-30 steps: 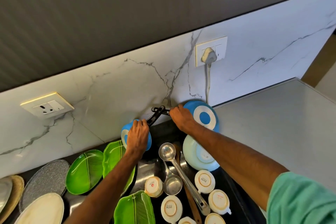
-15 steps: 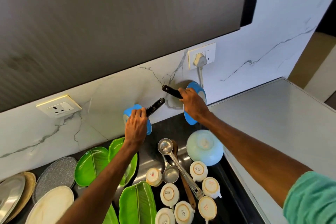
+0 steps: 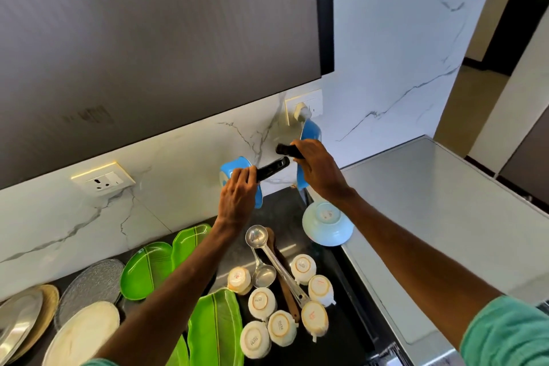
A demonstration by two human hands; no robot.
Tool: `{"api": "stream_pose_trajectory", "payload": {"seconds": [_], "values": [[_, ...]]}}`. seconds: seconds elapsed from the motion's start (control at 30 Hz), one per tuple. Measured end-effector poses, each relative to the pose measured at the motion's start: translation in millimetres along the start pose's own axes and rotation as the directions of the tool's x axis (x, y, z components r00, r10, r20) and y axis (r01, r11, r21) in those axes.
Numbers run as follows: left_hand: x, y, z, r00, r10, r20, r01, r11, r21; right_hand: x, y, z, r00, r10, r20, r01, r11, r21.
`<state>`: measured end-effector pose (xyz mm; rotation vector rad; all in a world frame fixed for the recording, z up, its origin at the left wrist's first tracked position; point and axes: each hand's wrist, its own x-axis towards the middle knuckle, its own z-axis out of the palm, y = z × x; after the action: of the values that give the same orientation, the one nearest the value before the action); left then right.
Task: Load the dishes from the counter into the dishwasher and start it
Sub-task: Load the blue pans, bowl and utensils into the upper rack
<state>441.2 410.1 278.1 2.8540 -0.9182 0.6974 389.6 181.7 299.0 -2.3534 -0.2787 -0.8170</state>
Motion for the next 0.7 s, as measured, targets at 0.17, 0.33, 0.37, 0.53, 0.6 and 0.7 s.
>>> {"api": "stream_pose_trajectory", "payload": {"seconds": [0.17,0.33,0.37,0.53,0.6,0.7], "values": [[-6.1,37.7,-9.0,1.0,0.028,-0.013,-0.029,0.997,-0.065,-24.0,3.7,-39.1,0.995,0.007,-0.1,-0.01,1.0,-0.026],[-15.0,92.0,-12.5,0.998,0.067,0.021,-0.063,0.984,-0.168,-85.2,0.4,-84.2,0.972,0.059,-0.226,-0.085,0.991,-0.104],[-16.9,105.8,-14.6,0.996,0.079,0.031,-0.071,0.979,-0.193,-100.2,1.1,-92.0,0.967,0.075,-0.244,-0.106,0.988,-0.116],[-40.2,197.4,-39.3,0.987,0.153,0.039,-0.129,0.922,-0.364,-193.3,3.0,-138.2,0.932,0.25,-0.262,-0.291,0.947,-0.135],[-58.4,235.0,-46.5,0.978,0.208,0.019,-0.177,0.873,-0.454,-232.5,-0.4,-159.4,0.911,0.329,-0.247,-0.369,0.92,-0.134],[-89.3,282.7,-44.0,0.971,0.239,0.009,-0.192,0.801,-0.567,-283.3,-2.4,-191.8,0.882,0.415,-0.224,-0.45,0.883,-0.133]]}}
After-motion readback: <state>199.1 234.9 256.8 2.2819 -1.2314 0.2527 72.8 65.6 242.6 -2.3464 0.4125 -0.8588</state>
